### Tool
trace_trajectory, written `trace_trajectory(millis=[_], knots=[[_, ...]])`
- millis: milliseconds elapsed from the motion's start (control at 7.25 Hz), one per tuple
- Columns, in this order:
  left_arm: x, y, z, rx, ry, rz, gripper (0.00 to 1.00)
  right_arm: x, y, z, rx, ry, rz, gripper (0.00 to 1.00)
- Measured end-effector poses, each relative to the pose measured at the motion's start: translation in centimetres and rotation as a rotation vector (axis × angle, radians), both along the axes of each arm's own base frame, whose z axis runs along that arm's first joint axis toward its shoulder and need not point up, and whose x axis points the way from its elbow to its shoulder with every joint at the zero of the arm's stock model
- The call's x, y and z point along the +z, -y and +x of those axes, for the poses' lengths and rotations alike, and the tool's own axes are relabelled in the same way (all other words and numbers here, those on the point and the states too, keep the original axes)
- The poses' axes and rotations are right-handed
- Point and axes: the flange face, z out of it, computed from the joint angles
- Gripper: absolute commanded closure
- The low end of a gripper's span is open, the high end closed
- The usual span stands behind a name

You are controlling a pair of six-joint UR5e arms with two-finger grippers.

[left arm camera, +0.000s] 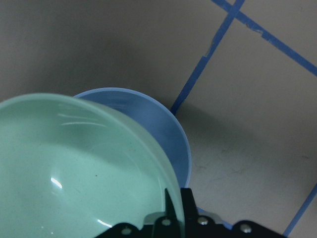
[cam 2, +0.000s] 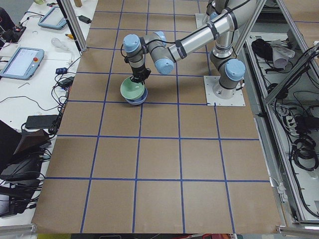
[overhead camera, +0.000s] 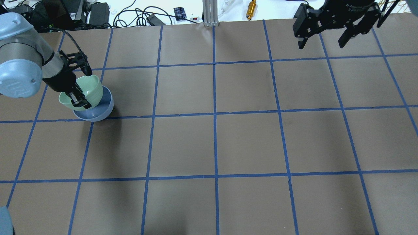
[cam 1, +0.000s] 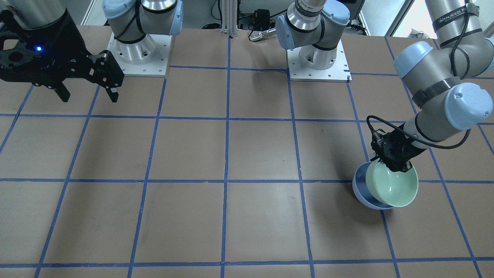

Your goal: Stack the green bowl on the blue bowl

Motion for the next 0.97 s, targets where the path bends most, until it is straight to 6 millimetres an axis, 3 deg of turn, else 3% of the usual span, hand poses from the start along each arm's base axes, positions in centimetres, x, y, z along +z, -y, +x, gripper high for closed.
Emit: trace_trajectory(millis=[276, 414, 552, 690, 966], knots=[[-0.2, 0.0, 0.2, 0.007, 0.012, -0.017, 0.00, 0.0, 0.0, 0.0, 0.001, -0.001, 0.000, 0.00], [1.5, 0.3, 0.3, 0.013, 0.016, -0.025, 0.00, 0.0, 0.0, 0.0, 0.001, -0.001, 0.000, 0.00], [4.9, 0.4, 0.2, 0.042, 0.014, -0.011, 0.00, 0.0, 0.0, 0.0, 0.001, -0.001, 0.000, 0.00], [9.5, 0.0, -0.3, 0.129, 0.011, 0.022, 0.00, 0.0, 0.0, 0.0, 0.001, -0.001, 0.000, 0.00], [17.1, -2.2, -3.1, 0.334, 0.023, 0.022, 0.00, 0.0, 0.0, 0.0, 0.001, -0.001, 0.000, 0.00]])
